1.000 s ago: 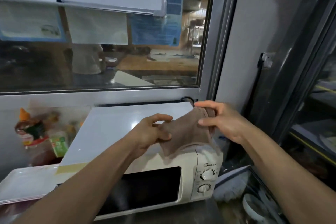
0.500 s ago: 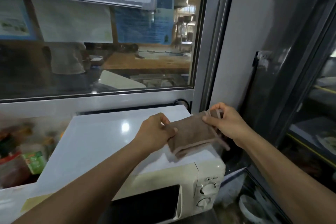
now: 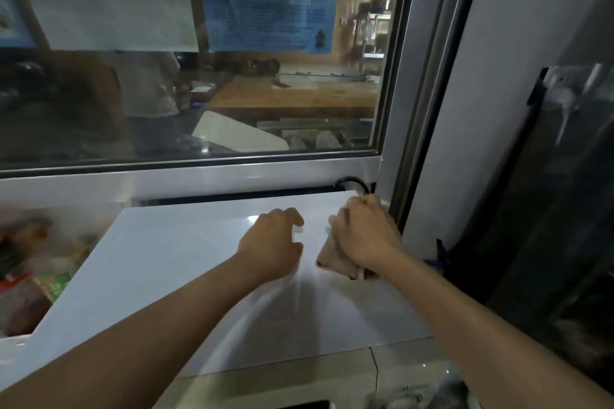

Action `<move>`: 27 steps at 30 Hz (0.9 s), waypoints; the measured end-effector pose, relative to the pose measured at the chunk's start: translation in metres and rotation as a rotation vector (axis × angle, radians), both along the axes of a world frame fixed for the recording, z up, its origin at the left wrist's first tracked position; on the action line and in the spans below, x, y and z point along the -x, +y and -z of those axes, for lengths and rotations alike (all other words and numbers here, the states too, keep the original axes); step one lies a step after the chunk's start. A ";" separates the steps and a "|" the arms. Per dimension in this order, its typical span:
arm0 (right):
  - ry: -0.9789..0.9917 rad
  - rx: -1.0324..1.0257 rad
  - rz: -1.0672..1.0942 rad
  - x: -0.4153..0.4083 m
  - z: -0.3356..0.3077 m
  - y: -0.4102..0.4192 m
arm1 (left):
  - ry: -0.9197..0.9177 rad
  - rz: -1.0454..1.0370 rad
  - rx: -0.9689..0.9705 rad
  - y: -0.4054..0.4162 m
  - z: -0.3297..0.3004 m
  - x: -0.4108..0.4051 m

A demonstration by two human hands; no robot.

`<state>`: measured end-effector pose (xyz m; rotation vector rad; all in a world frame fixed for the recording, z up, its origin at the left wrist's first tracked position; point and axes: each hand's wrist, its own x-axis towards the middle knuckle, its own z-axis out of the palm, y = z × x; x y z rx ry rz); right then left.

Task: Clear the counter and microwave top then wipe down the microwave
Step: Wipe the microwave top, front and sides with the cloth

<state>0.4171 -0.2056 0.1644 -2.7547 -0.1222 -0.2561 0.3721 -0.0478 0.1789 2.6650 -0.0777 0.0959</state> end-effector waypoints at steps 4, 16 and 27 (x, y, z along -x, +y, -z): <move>0.090 0.156 -0.096 0.020 0.034 0.008 | -0.002 -0.008 -0.250 0.027 0.010 -0.024; 0.261 -0.028 -0.043 -0.090 0.023 -0.006 | -0.073 -0.024 -0.321 0.046 0.030 -0.052; 0.025 0.009 -0.234 -0.020 0.047 -0.038 | -0.108 -0.023 -0.332 0.046 0.034 -0.050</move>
